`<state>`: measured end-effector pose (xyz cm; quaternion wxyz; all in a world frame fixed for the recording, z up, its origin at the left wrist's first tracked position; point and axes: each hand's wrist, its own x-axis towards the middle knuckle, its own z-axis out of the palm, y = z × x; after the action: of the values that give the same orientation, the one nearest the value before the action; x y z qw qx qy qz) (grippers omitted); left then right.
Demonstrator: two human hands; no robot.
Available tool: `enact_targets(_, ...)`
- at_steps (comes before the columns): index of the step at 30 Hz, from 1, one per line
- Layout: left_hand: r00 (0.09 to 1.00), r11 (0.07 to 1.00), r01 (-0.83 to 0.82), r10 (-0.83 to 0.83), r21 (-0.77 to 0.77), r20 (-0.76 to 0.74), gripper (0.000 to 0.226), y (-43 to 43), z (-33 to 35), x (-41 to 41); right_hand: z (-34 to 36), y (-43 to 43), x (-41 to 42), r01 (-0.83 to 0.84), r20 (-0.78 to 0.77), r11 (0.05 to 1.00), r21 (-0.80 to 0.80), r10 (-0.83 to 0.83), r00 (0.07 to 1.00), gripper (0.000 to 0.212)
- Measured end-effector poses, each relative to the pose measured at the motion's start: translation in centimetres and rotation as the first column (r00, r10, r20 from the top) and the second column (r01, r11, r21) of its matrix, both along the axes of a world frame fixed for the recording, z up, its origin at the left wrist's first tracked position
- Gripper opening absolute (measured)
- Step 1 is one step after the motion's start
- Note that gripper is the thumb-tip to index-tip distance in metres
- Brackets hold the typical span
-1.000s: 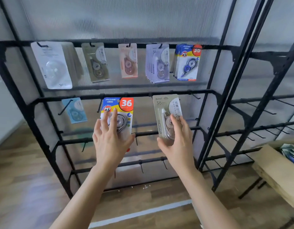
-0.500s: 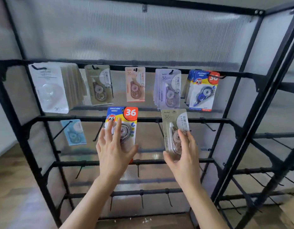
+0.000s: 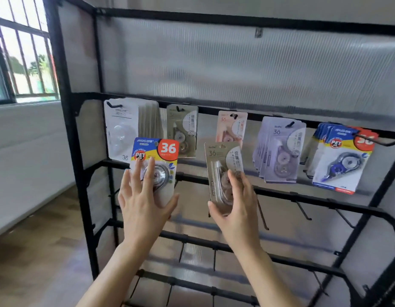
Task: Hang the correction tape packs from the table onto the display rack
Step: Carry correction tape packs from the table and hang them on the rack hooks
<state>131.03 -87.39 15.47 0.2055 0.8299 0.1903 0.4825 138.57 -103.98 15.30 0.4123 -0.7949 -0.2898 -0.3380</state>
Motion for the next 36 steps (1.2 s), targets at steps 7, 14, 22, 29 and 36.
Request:
enact_targets(7, 0.998, 0.998, 0.049, -0.050, 0.041, 0.031, 0.100, 6.9, 1.0, 0.3, 2.7, 8.3, 1.5, 0.007, 0.042, 1.000, 0.020, -0.008, 0.999, 0.073)
enact_targets(14, 0.993, 0.994, 0.102, -0.105, 0.050, 0.057, 0.098, 11.4, 1.4, 0.8, 5.0, 14.2, 3.0, 0.098, 0.091, 0.995, -0.031, -0.095, 0.991, 0.072)
enact_targets(22, 0.989, 0.990, 0.136, -0.138, 0.044, 0.049, 0.095, 12.9, 1.0, 1.5, 4.1, 16.7, 5.2, 0.229, 0.034, 0.968, -0.103, -0.227, 0.973, 0.077)
enact_targets(29, 0.983, 0.982, 0.181, -0.183, 0.049, 0.034, 0.099, 12.1, 1.2, 2.2, 3.8, 17.7, 8.2, 0.207, -0.070, 0.931, -0.301, -0.238, 0.969, 0.085)
enact_targets(36, 0.974, 0.975, 0.221, -0.222, 0.023, 0.045, 0.100, 9.9, 1.3, 3.0, 2.3, 14.1, 6.7, 0.149, -0.089, 0.919, -0.366, -0.194, 0.977, 0.079)
